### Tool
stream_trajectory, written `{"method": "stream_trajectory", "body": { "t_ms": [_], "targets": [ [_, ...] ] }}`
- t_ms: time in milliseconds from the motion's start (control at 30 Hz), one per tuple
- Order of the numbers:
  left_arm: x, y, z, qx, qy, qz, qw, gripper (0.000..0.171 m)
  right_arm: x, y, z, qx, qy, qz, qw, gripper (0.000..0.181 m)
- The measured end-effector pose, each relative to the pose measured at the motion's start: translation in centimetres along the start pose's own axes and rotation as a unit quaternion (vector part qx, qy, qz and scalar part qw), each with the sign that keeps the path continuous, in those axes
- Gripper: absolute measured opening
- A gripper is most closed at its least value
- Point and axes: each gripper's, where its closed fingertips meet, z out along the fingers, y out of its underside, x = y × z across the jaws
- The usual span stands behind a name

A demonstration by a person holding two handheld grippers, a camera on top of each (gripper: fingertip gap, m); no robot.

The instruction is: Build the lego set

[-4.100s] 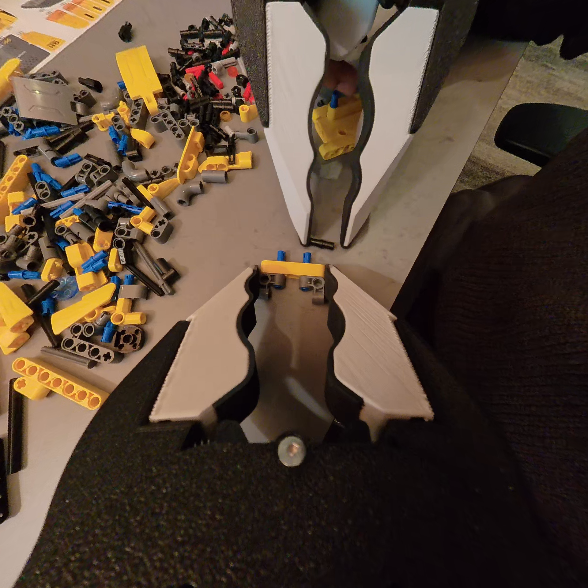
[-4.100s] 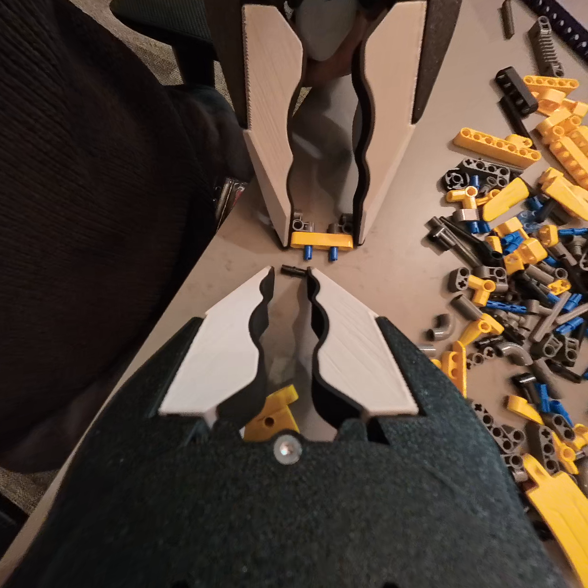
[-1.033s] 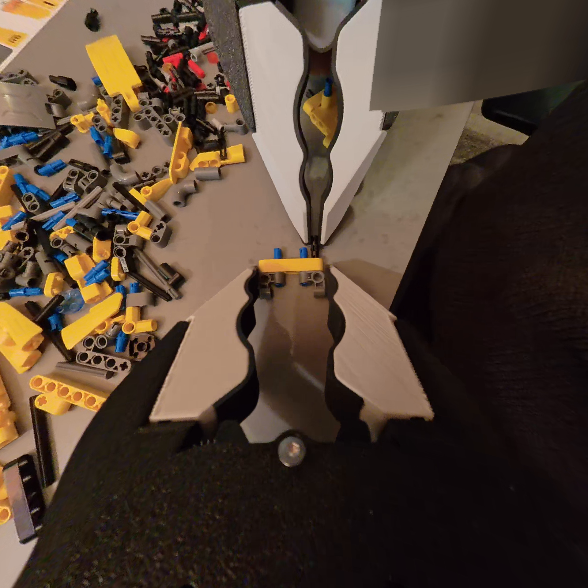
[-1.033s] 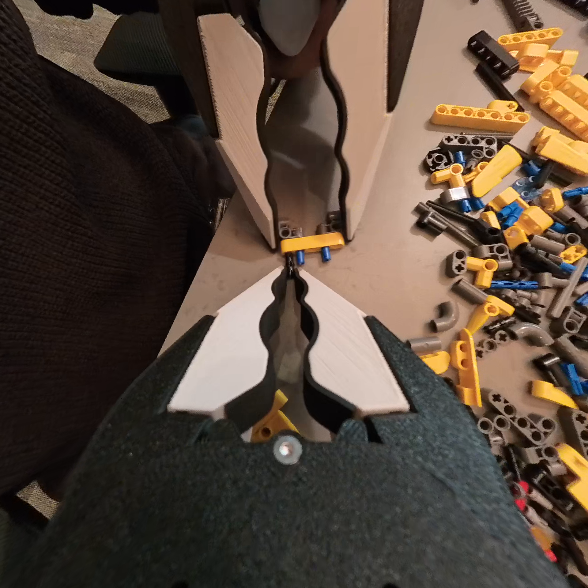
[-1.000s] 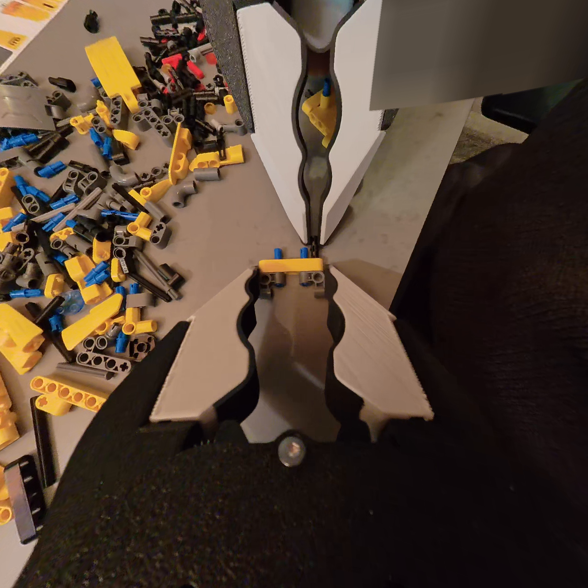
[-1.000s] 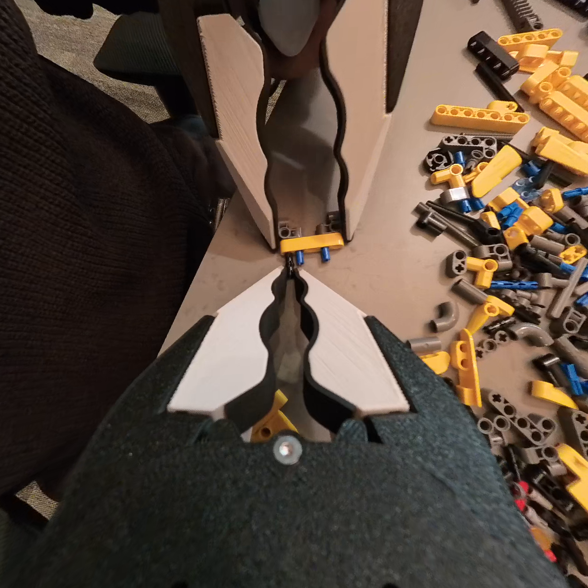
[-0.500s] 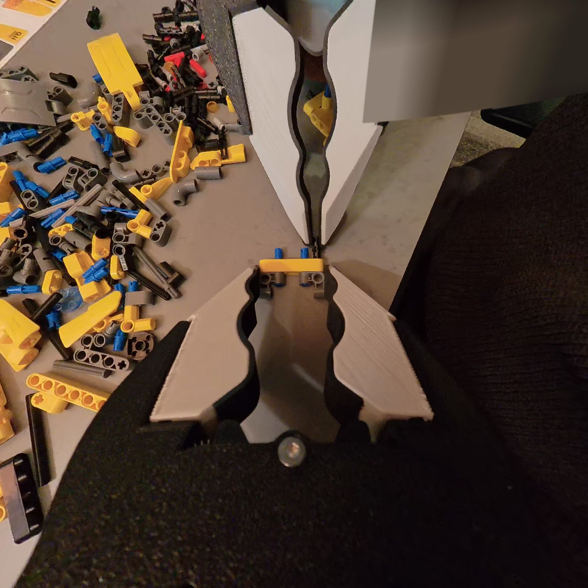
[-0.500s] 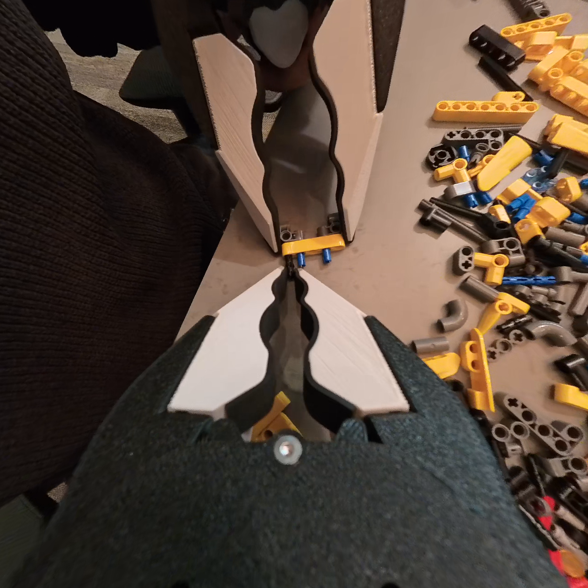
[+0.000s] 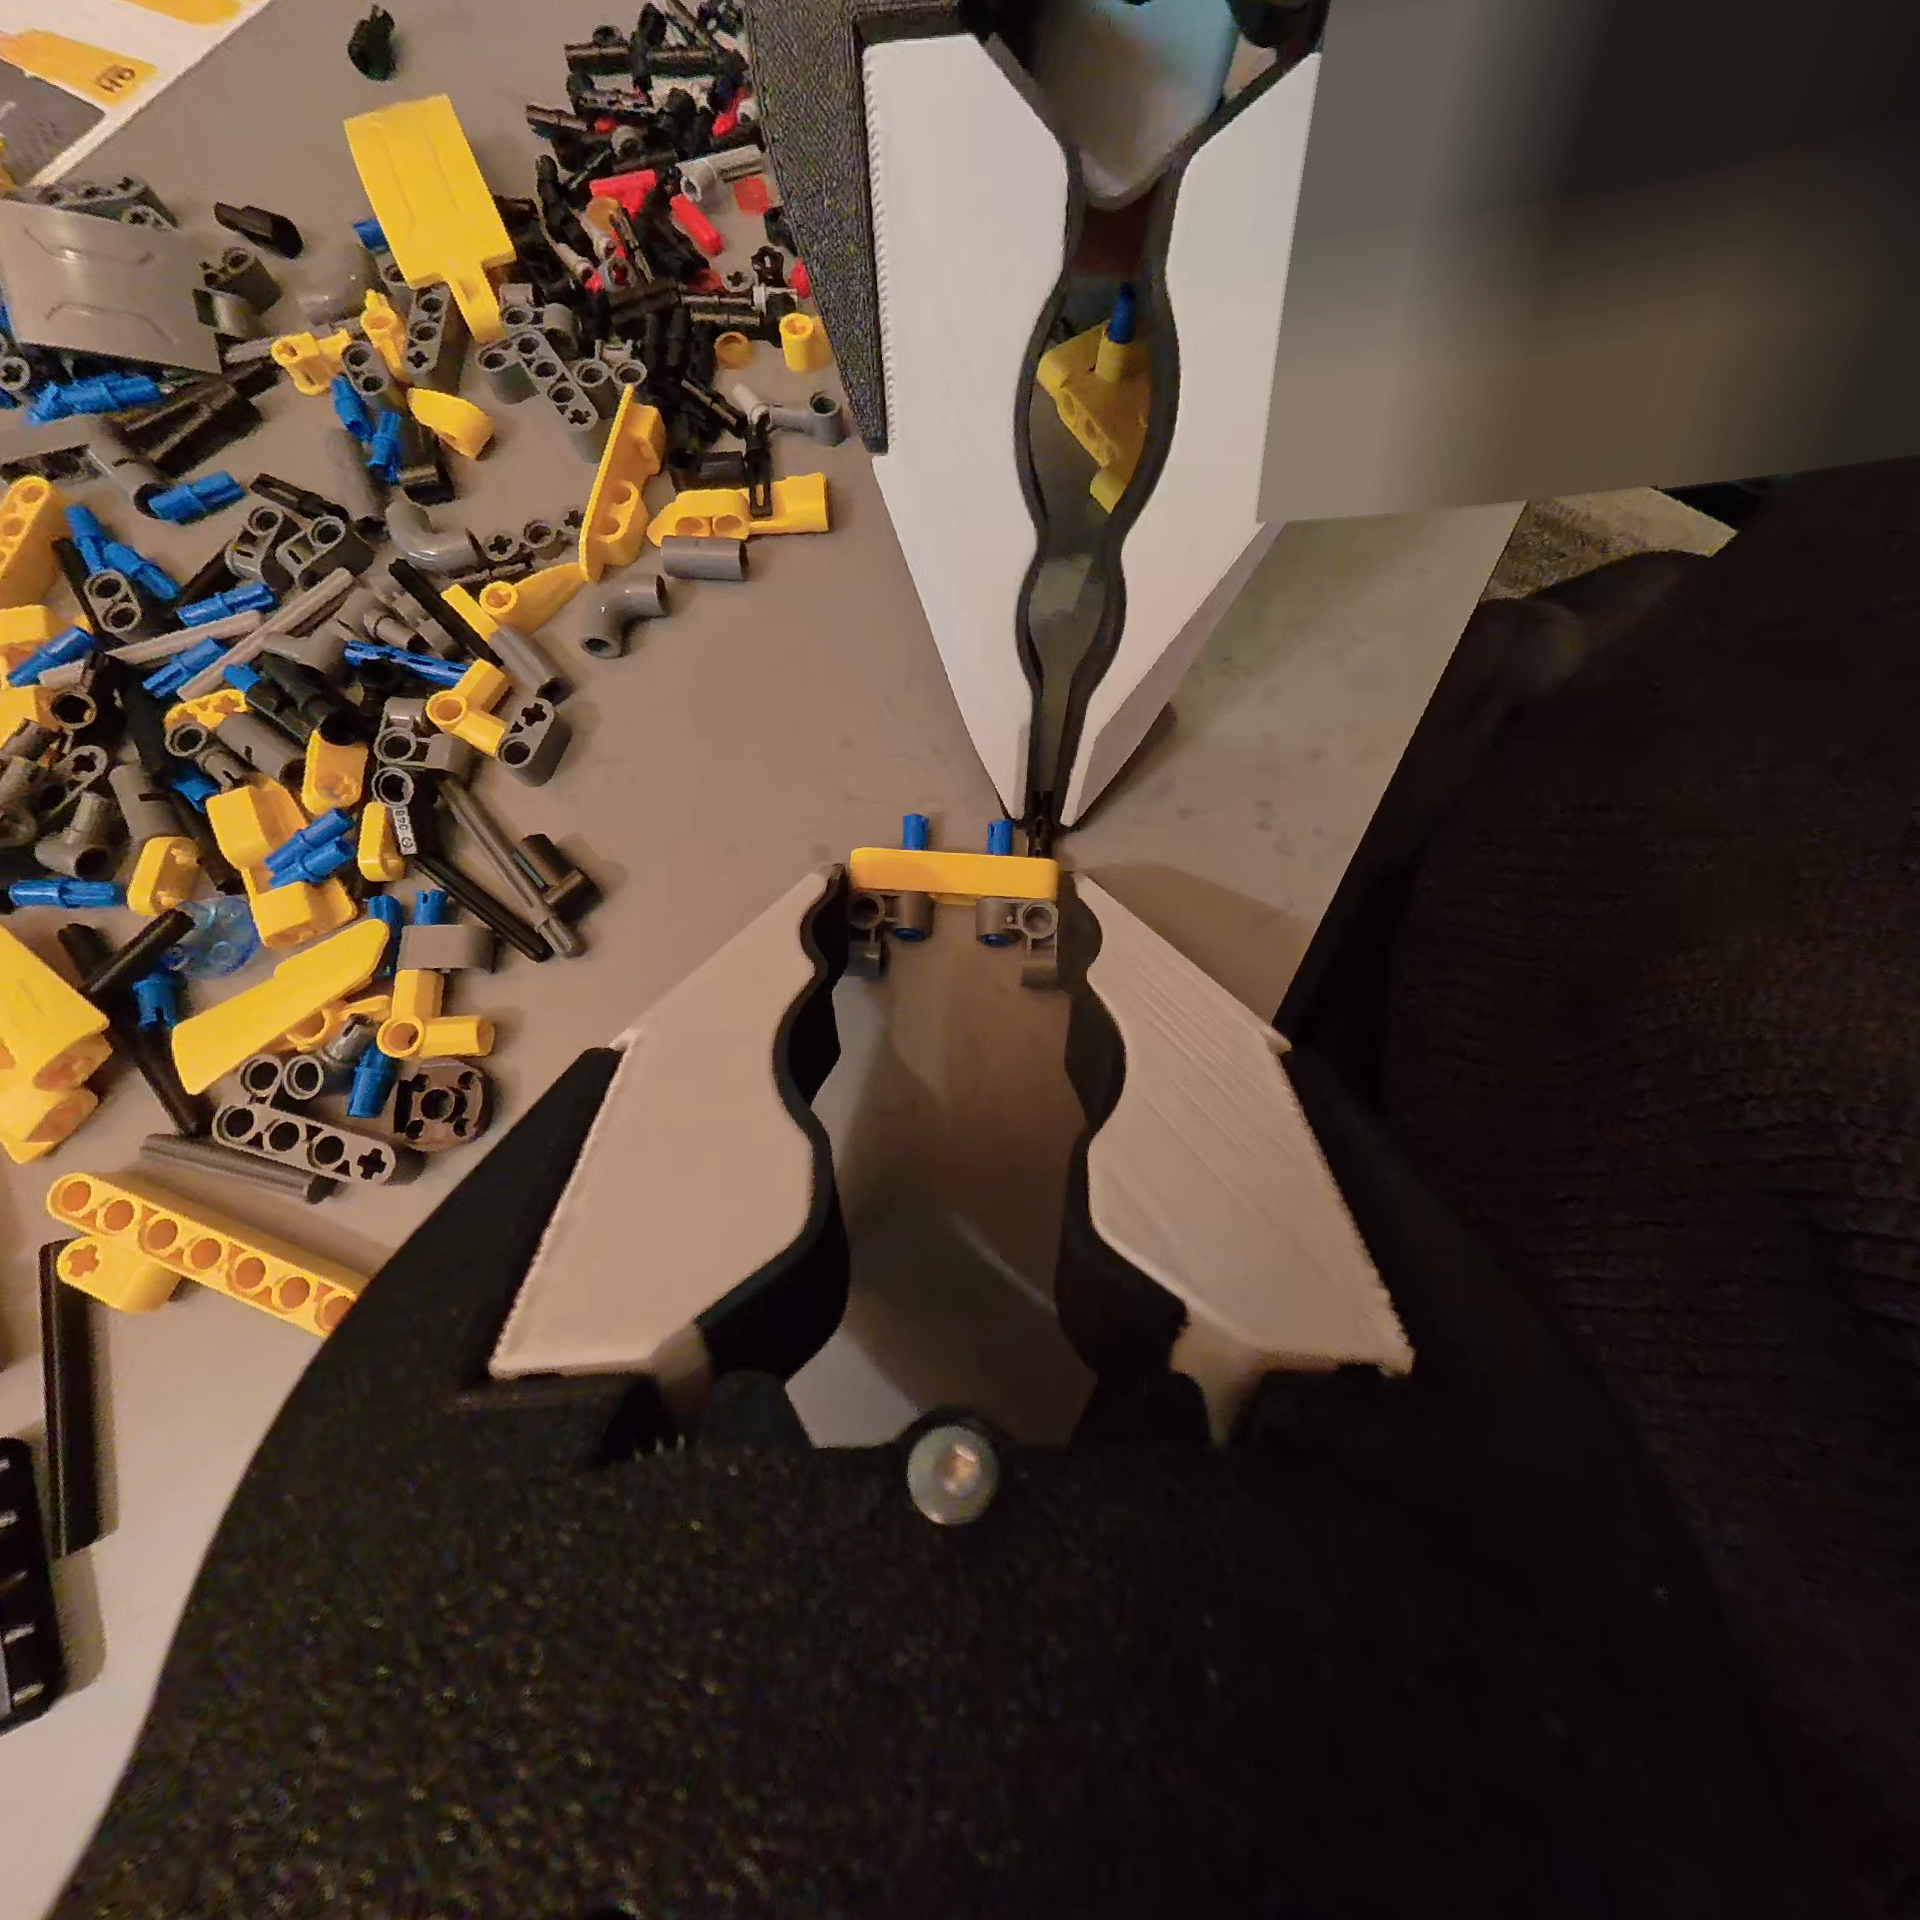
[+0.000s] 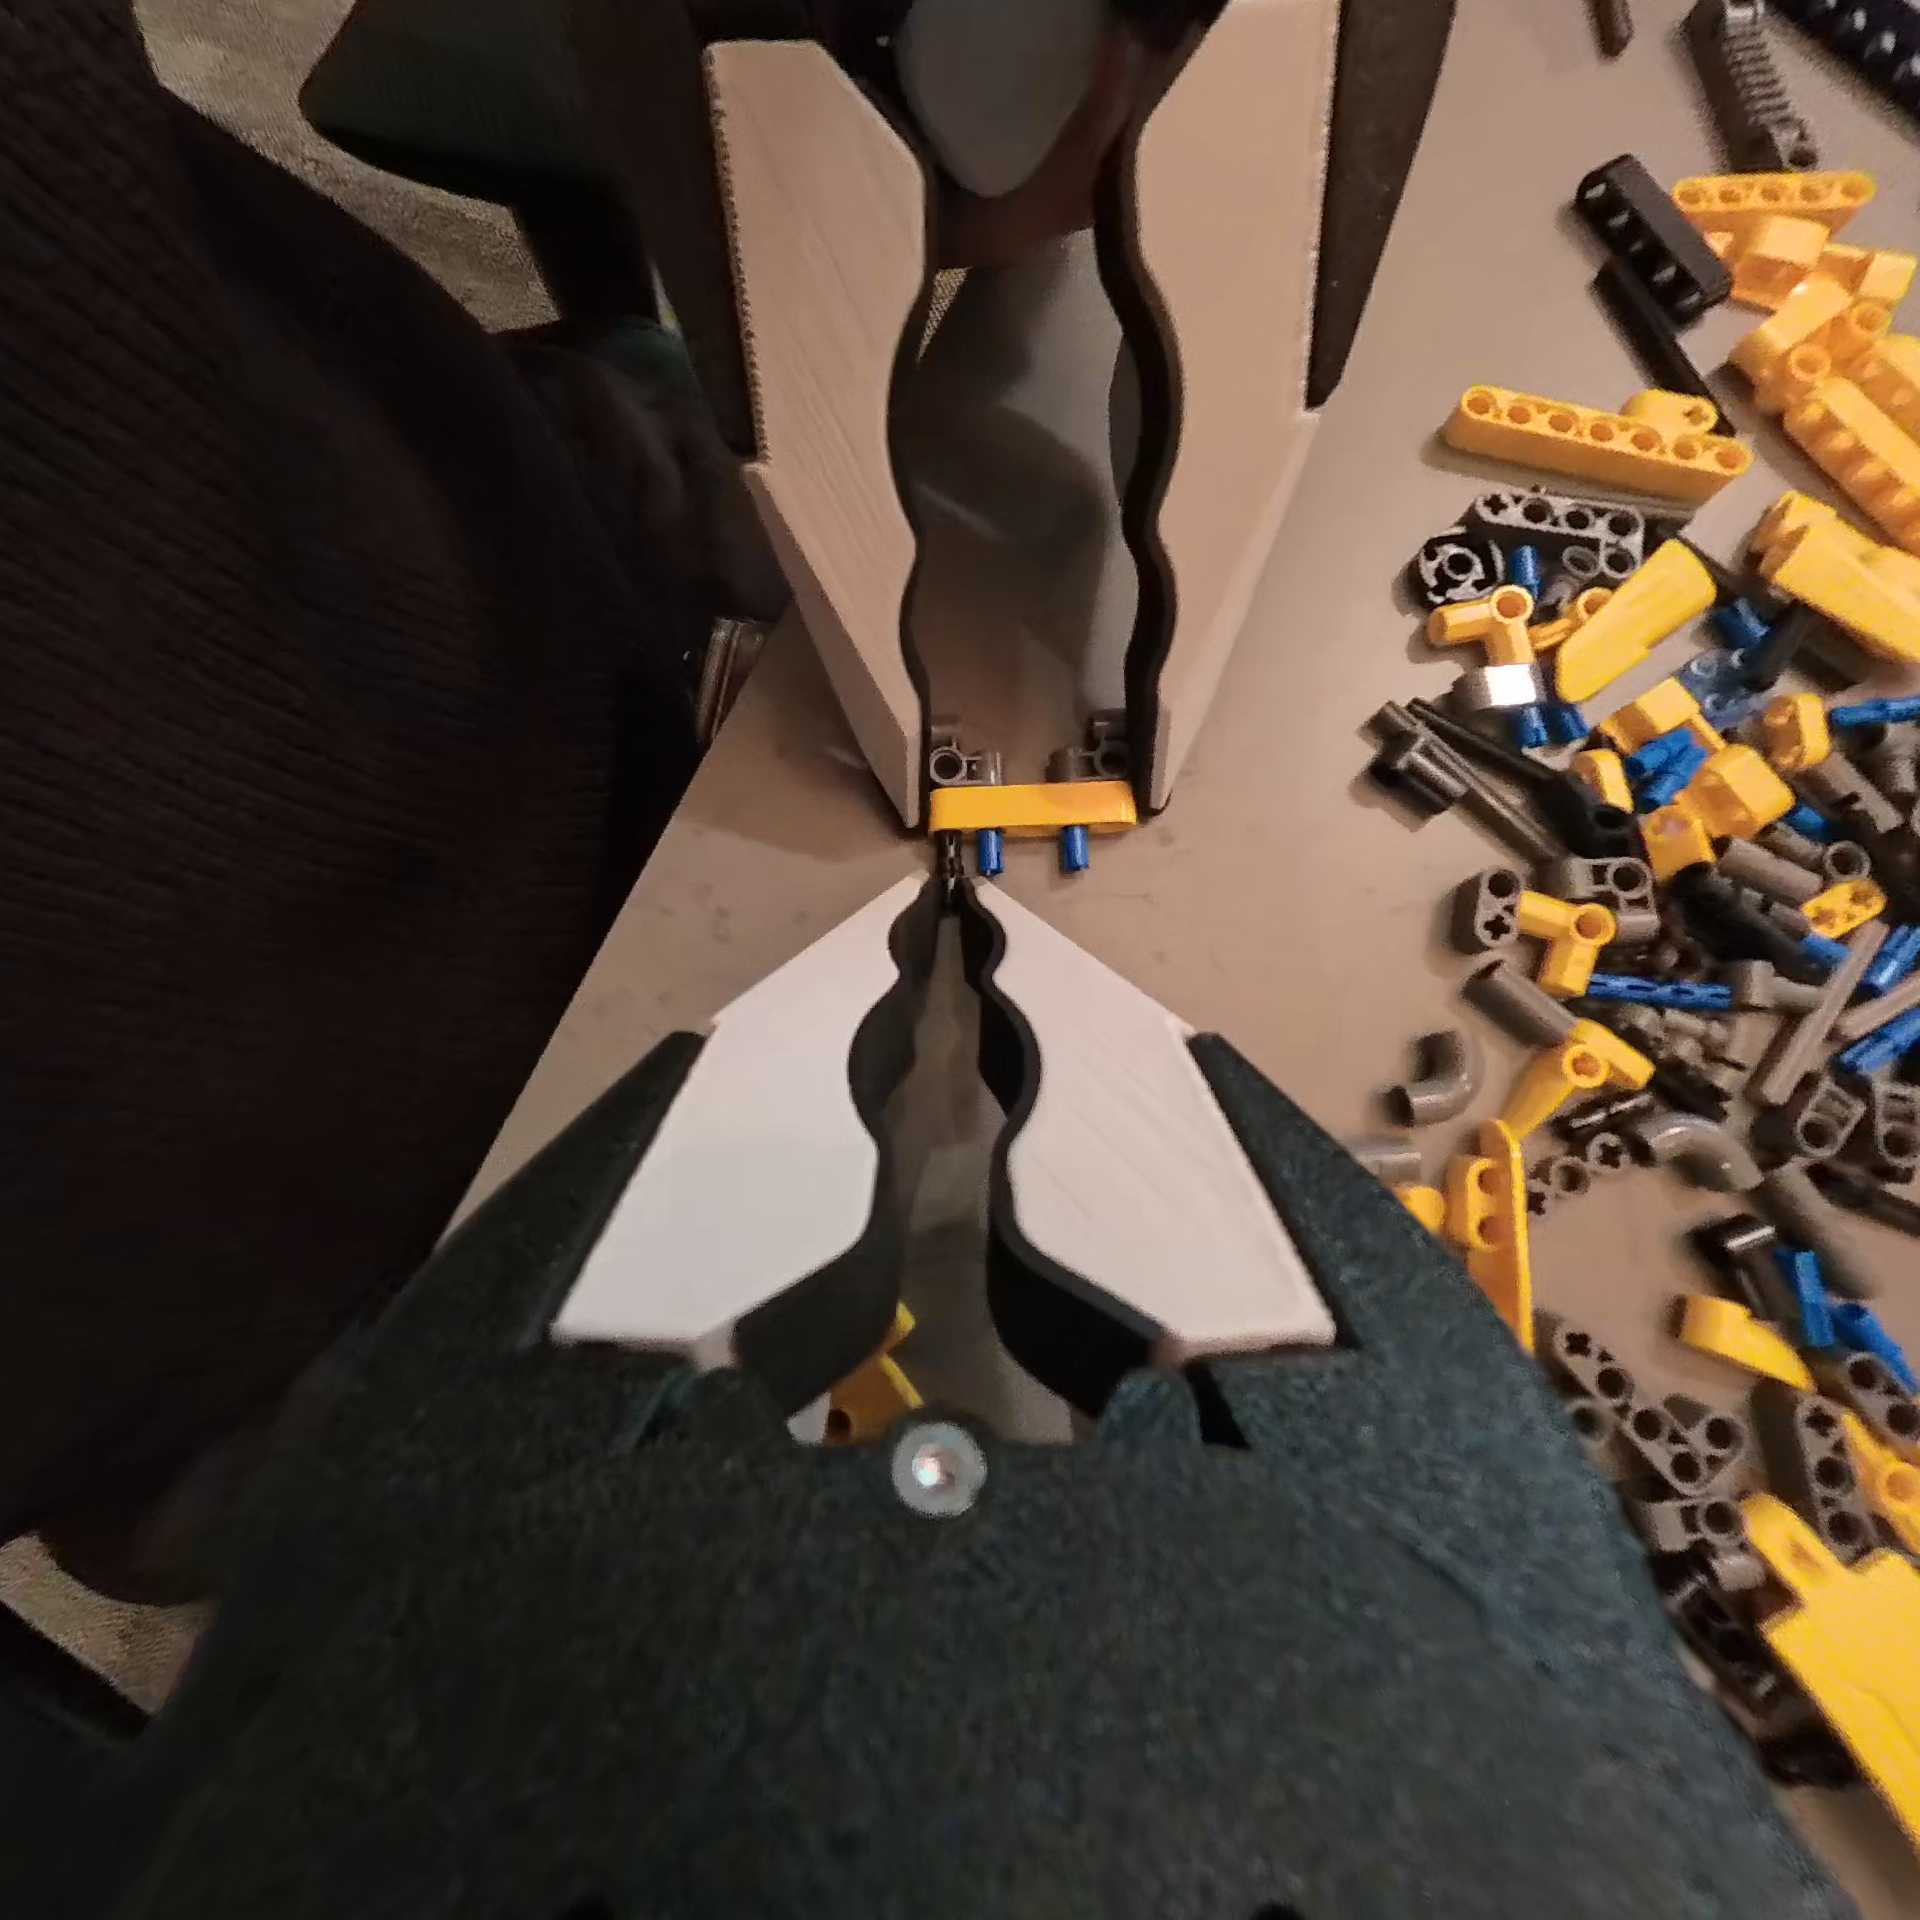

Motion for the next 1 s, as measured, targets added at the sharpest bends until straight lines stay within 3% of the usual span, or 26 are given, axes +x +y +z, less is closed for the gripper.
{"method": "stream_trajectory", "body": {
  "t_ms": [167,300,467,567,700,1000],
  "targets": [
    [-0.02,0.01,0.02,0.005,-0.002,-0.013,1.0,0.039,-0.07,-0.07,0.06,0.006,0.041,-0.142,0.989,0.002],
    [-0.05,0.01,0.02,0.015,-0.006,-0.028,0.999,0.039,-0.06,-0.09,0.1,0.004,0.049,-0.156,0.987,0.002],
    [-0.07,0.03,0.01,0.019,-0.018,-0.033,0.999,0.039,0.12,-0.07,0.12,-0.016,0.004,-0.027,1.0,0.002],
    [-0.07,0.03,0.01,0.016,-0.021,-0.035,0.999,0.04,0.1,-0.05,0.15,-0.045,0.01,0.0,0.999,0.002],
    [-0.09,0.01,0.04,0.015,-0.024,-0.034,0.999,0.04,-0.01,-0.18,0.1,-0.01,-0.05,0.088,0.995,0.002],
    [-0.12,-0.04,0.06,0.024,-0.02,-0.038,0.999,0.04,-0.17,-0.32,0.05,0.037,-0.089,0.048,0.994,0.002]
  ]
}}
